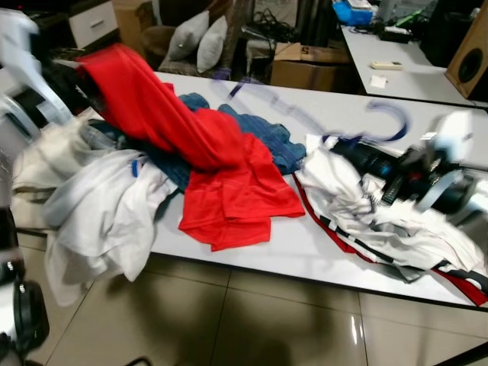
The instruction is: Hang hanger
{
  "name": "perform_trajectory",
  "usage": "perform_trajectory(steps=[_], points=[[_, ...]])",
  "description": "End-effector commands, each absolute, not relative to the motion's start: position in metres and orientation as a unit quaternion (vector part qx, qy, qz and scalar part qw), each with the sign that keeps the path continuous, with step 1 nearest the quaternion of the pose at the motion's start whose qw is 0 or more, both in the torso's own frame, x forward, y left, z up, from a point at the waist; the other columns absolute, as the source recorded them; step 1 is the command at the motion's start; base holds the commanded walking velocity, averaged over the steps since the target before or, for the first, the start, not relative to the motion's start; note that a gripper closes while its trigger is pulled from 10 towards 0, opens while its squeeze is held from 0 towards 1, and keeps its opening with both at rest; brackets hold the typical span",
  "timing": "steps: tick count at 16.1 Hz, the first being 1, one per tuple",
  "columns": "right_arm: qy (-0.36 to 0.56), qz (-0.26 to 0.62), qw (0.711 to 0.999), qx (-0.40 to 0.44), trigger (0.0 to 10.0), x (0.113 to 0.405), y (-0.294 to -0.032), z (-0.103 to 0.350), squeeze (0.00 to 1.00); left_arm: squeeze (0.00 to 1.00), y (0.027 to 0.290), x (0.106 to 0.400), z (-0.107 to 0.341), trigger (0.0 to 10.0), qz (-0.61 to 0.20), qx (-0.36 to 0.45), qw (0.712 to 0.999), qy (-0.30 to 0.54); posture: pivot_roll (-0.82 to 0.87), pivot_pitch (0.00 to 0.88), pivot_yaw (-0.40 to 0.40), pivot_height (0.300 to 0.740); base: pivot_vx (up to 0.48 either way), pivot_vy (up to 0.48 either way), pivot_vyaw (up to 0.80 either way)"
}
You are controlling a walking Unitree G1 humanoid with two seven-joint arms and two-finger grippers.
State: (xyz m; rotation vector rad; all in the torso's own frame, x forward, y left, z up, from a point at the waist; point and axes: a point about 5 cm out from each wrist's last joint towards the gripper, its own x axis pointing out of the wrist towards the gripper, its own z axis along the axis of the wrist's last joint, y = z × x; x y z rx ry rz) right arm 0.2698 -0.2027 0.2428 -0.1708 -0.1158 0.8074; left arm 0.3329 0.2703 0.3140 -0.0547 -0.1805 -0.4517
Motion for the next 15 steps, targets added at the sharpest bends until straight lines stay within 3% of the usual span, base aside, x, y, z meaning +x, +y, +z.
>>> perform_trajectory(steps=[1,2,4,6,7,8,9,12,13,15], points=[[-0.036,0.357,0.926,-0.121,10.0,0.271,-0.209,0.247,0.0,0.0,0.278,0.334,0.32,10.0,-0.196,-0.002,0.976,-0.096,0.06,0.0,-0.008,0.74,0.0,0.0,0.0],[-0.024,0.356,0.924,-0.14,10.0,0.271,-0.211,0.245,0.0,0.0,0.278,0.334,0.319,10.0,-0.2,0.013,0.976,-0.089,0.06,0.0,-0.008,0.74,0.0,0.0,0.0],[0.043,0.39,0.899,-0.195,10.0,0.257,-0.221,0.238,0.0,0.0,0.277,0.326,0.3,10.0,-0.253,0.135,0.958,0.005,0.05,0.0,-0.01,0.74,0.0,0.0,0.0],[0.078,0.387,0.895,-0.207,10.0,0.251,-0.237,0.24,0.0,0.0,0.281,0.306,0.279,10.0,-0.336,0.18,0.918,0.11,0.05,0.0,-0.014,0.74,0.0,0.0,0.0],[0.082,0.36,0.905,-0.213,10.0,0.252,-0.248,0.244,0.0,0.0,0.296,0.29,0.261,10.0,-0.363,0.249,0.876,0.198,0.06,0.0,-0.022,0.74,0.0,0.0,0.0],[0.083,0.355,0.906,-0.214,10.0,0.253,-0.249,0.244,0.0,0.0,0.299,0.288,0.257,10.0,-0.365,0.275,0.863,0.216,0.06,0.0,-0.022,0.74,0.0,0.0,0.0],[0.08,0.351,0.91,-0.207,10.0,0.253,-0.249,0.244,0.0,1.0,0.3,0.287,0.254,10.0,-0.368,0.284,0.858,0.219,0.06,0.0,-0.025,0.74,0.0,0.0,0.0],[0.075,0.36,0.91,-0.194,10.0,0.252,-0.248,0.244,0.0,1.0,0.301,0.279,0.264,10.0,-0.404,0.245,0.856,0.211,0.06,0.0,-0.024,0.74,0.0,0.0,0.0],[0.077,0.366,0.909,-0.184,10.0,0.249,-0.25,0.244,0.0,1.0,0.309,0.267,0.271,10.0,-0.434,0.238,0.836,0.237,0.08,0.0,-0.023,0.74,0.0,0.0,0.0],[0.073,0.381,0.908,-0.159,10.0,0.247,-0.251,0.244,0.0,1.0,0.311,0.258,0.291,10.0,-0.488,0.162,0.838,0.182,0.09,0.0,-0.02,0.74,0.0,0.0,0.0]])
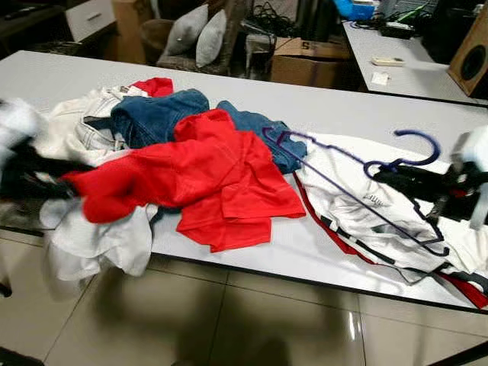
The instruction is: Hang hanger
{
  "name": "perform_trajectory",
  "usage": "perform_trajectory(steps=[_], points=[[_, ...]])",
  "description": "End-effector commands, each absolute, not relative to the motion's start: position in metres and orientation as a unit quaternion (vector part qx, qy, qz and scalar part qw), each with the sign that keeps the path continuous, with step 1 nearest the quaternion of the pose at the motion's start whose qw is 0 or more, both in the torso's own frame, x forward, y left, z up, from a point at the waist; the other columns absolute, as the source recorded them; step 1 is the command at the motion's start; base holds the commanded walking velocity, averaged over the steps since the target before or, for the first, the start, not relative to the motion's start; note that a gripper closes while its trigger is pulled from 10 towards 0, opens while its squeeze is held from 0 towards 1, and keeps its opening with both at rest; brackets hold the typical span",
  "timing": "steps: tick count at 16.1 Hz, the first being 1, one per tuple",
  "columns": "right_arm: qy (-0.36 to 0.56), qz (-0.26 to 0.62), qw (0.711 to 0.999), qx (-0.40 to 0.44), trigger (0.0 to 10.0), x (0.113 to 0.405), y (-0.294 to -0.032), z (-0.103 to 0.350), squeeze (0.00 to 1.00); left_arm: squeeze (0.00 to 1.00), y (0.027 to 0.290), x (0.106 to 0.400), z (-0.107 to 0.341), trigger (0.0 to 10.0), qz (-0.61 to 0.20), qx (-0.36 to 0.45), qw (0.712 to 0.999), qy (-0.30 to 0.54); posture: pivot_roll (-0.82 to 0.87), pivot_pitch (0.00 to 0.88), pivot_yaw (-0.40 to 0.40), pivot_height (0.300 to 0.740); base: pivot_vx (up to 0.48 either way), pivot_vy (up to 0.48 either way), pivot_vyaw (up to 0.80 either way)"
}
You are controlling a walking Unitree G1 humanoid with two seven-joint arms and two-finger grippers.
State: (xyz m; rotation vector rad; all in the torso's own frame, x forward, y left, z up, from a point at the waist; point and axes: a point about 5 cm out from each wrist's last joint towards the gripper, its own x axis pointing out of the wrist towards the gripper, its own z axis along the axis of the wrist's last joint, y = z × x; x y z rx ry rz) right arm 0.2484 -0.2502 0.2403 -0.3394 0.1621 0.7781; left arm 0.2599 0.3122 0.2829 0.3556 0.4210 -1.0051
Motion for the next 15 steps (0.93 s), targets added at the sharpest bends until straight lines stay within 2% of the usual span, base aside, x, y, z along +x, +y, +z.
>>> perform_trajectory(steps=[1,3,5,6,7,9,10,12,13,14,15], points=[[0.07,0.383,0.91,-0.141,10.0,0.246,-0.252,0.243,0.0,1.0,0.31,0.256,0.305,10.0,-0.514,0.105,0.843,0.123,0.09,0.0,-0.02,0.74,0.0,0.0,0.0],[0.069,0.38,0.913,-0.13,10.0,0.245,-0.252,0.242,0.0,1.0,0.311,0.255,0.316,10.0,-0.532,0.047,0.843,0.068,0.1,0.0,-0.02,0.74,0.0,0.0,0.0],[0.054,0.359,0.926,-0.106,10.0,0.247,-0.251,0.241,0.0,1.0,0.308,0.265,0.326,10.0,-0.516,-0.009,0.857,-0.014,0.1,0.0,-0.024,0.74,0.0,0.0,0.0],[0.028,0.313,0.945,-0.093,10.0,0.253,-0.251,0.243,0.0,1.0,0.301,0.283,0.326,10.0,-0.457,-0.025,0.888,-0.05,0.1,0.0,-0.027,0.74,0.0,0.0,0.0],[0.016,0.27,0.96,-0.074,10.0,0.257,-0.251,0.242,0.0,1.0,0.285,0.296,0.319,10.0,-0.425,-0.015,0.904,-0.052,0.1,0.0,-0.03,0.74,0.0,0.0,0.0],[0.006,0.205,0.978,-0.049,10.0,0.26,-0.247,0.237,0.0,1.0,0.238,0.309,0.297,10.0,-0.412,0.007,0.91,-0.052,0.08,0.0,-0.021,0.74,0.0,0.0,0.0],[0.002,0.149,0.988,-0.038,10.0,0.255,-0.237,0.23,0.0,1.0,0.199,0.315,0.274,10.0,-0.409,-0.008,0.911,-0.052,0.06,0.0,-0.008,0.74,0.0,0.0,-0.8],[0.001,0.12,0.992,-0.034,10.0,0.249,-0.227,0.226,0.0,1.0,0.175,0.318,0.259,10.0,-0.394,-0.026,0.917,-0.052,0.03,0.0,0.006,0.74,0.0,0.0,-0.8],[-0.004,0.081,0.995,-0.066,10.0,0.243,-0.216,0.22,0.0,0.99,0.151,0.322,0.245,10.0,-0.354,-0.065,0.931,-0.06,0.0,0.0,0.02,0.74,0.0,0.0,-0.8],[-0.003,0.057,0.996,-0.075,10.0,0.239,-0.21,0.216,0.0,0.42,0.135,0.324,0.232,10.0,-0.317,-0.066,0.944,-0.062,-0.02,0.0,0.027,0.74,0.0,0.0,-0.8],[-0.01,0.035,0.998,-0.057,10.0,0.238,-0.206,0.215,0.0,0.0,0.126,0.323,0.219,10.0,-0.295,-0.045,0.953,-0.054,-0.03,0.0,0.03,0.74,0.0,0.0,-0.8]])
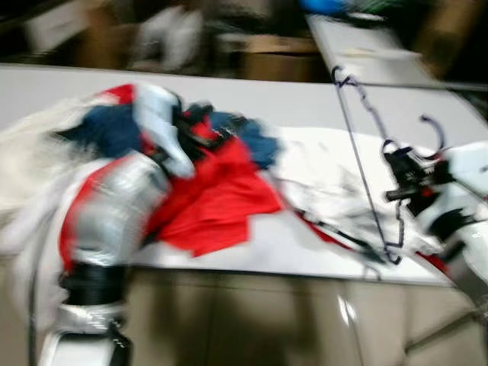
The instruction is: Hang hanger
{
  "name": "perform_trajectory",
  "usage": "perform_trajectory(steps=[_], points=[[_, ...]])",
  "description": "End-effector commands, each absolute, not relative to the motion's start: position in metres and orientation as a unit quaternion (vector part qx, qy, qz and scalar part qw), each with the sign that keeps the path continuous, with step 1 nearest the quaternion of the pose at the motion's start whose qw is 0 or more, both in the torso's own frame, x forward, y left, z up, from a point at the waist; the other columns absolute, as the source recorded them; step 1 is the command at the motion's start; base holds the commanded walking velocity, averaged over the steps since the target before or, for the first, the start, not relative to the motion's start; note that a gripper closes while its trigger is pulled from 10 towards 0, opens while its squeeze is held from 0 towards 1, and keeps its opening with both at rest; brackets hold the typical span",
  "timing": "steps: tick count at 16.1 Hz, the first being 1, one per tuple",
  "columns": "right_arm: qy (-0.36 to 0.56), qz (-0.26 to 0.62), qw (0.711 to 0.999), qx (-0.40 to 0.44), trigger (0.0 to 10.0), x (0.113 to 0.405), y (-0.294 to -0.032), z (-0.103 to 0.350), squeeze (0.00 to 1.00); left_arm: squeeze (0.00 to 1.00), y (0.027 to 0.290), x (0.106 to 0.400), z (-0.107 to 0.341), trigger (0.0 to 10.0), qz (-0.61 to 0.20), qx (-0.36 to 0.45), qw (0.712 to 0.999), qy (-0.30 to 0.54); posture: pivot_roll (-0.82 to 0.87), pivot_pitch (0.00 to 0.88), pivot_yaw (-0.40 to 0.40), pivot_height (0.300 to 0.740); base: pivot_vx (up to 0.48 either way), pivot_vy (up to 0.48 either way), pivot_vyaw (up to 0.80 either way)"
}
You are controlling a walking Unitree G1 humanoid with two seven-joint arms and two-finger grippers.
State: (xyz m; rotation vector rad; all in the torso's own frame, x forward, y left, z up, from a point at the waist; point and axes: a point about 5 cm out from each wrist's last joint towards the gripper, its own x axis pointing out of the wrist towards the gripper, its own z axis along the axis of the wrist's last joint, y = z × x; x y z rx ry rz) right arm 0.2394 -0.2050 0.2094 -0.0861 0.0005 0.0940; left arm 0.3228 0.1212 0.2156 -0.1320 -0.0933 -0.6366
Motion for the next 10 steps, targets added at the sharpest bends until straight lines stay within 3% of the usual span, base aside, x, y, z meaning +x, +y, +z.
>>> perform_trajectory(steps=[1,3,7,10], points=[[-0.013,0.031,0.998,-0.052,10.0,0.237,-0.203,0.215,0.0,0.0,0.122,0.322,0.212,10.0,-0.288,-0.038,0.956,-0.051,-0.05,0.0,0.035,0.74,0.0,0.0,-0.8],[0.0,0.026,0.999,-0.034,10.0,0.229,-0.193,0.208,0.0,0.0,0.109,0.31,0.19,10.0,-0.285,0.01,0.958,-0.025,-0.05,0.0,0.024,0.74,0.0,0.0,-0.8],[0.032,-0.02,0.999,-0.008,10.0,0.215,-0.192,0.184,0.0,0.0,0.118,0.296,0.176,10.0,-0.254,0.012,0.967,-0.013,-0.04,0.009,0.008,0.74,0.0,0.0,-0.78],[0.048,-0.003,0.999,-0.017,10.0,0.218,-0.189,0.179,0.0,0.0,0.121,0.291,0.167,10.0,-0.239,0.017,0.971,-0.005,-0.04,0.014,0.02,0.74,0.0,0.0,-0.78]])
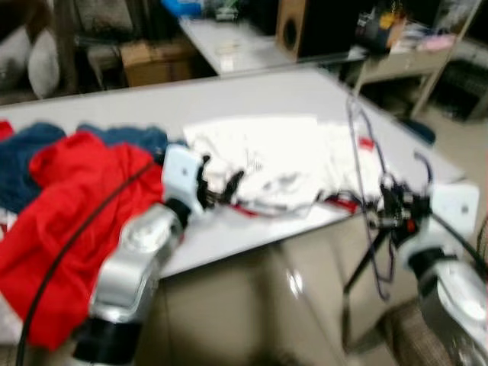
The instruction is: Hang hanger
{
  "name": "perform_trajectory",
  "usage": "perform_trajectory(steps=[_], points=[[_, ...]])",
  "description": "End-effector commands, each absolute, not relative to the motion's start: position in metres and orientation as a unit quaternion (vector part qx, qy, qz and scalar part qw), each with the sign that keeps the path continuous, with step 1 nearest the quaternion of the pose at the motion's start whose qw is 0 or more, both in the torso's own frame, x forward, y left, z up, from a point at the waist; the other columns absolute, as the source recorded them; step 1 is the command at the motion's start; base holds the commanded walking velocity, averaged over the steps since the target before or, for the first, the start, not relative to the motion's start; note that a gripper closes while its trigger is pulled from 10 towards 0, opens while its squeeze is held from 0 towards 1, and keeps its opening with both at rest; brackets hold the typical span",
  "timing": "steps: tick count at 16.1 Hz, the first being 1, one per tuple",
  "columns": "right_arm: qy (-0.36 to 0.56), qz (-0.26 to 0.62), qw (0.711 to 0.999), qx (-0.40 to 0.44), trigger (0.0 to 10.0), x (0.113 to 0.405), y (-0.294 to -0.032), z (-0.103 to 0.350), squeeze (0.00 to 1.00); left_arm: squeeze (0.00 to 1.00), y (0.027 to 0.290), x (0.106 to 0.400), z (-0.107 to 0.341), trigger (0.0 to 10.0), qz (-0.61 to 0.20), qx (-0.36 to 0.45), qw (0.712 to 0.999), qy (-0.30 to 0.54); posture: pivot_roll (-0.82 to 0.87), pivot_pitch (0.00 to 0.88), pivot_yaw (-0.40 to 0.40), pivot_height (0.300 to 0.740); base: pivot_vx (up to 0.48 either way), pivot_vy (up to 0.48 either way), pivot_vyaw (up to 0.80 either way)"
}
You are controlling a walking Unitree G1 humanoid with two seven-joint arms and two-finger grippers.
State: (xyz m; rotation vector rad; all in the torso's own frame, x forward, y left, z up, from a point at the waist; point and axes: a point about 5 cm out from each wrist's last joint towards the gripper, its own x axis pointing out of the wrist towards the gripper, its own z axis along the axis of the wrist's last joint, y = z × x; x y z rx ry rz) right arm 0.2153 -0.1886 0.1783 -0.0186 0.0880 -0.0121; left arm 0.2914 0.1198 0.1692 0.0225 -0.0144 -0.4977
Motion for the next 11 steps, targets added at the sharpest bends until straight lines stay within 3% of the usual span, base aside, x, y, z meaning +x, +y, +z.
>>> perform_trajectory(steps=[1,3,6,11], points=[[0.052,0.006,0.999,0.007,10.0,0.219,-0.187,0.177,0.0,0.0,0.121,0.29,0.166,10.0,-0.238,0.017,0.971,-0.003,-0.04,0.014,0.02,0.74,0.0,0.0,-0.8],[0.046,0.007,0.999,0.017,10.0,0.22,-0.182,0.178,0.0,0.0,0.119,0.291,0.167,10.0,-0.239,0.019,0.971,0.0,-0.04,0.018,0.027,0.74,0.0,0.0,-0.8],[0.053,0.015,0.998,0.017,10.0,0.217,-0.175,0.173,0.0,0.0,0.119,0.292,0.165,10.0,-0.238,0.019,0.971,0.002,-0.05,0.021,0.033,0.74,0.0,0.48,-0.8],[0.068,0.019,0.997,-0.016,10.0,0.215,-0.179,0.169,0.0,0.0,0.118,0.291,0.161,10.0,-0.242,0.017,0.97,0.004,-0.06,0.018,0.042,0.74,0.0,0.0,0.0]])
